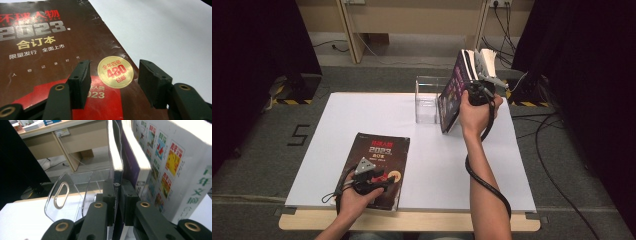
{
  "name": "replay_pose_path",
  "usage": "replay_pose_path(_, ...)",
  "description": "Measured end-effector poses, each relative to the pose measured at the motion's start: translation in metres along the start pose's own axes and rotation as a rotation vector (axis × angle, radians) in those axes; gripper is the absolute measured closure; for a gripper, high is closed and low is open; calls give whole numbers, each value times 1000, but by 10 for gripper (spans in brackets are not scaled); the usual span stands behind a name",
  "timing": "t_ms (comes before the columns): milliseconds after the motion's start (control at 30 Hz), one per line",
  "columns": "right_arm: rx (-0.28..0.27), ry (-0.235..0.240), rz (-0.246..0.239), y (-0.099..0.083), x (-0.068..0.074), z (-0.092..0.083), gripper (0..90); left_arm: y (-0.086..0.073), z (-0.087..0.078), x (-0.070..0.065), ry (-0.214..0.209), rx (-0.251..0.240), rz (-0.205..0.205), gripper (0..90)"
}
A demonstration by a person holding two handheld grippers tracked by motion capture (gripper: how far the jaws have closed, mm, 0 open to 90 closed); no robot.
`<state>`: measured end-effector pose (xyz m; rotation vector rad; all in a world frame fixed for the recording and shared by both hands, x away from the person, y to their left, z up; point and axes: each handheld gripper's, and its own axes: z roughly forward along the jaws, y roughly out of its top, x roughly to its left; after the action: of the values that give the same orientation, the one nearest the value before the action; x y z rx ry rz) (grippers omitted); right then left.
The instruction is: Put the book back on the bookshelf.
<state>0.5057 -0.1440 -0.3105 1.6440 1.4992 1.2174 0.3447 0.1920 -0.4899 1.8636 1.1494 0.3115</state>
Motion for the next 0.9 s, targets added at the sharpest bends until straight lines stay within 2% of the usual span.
replay_pose_path(267, -8, -22, -15, -1, 1, 1, 832, 0, -1, 0, 0, -2, 1, 427)
replay_pose_path(500, 5, -32, -61, -8, -1, -4, 770, 0, 0, 0, 2, -1, 1, 426)
replay_pose_path(667, 12, -58, -103, -11, -3, -7, 742, 0, 0, 0, 3, 0, 1, 425)
replay_pose_path(900, 3, -69, -109, -14, -5, -16, 716, 0, 0, -1, 2, -1, 2, 425)
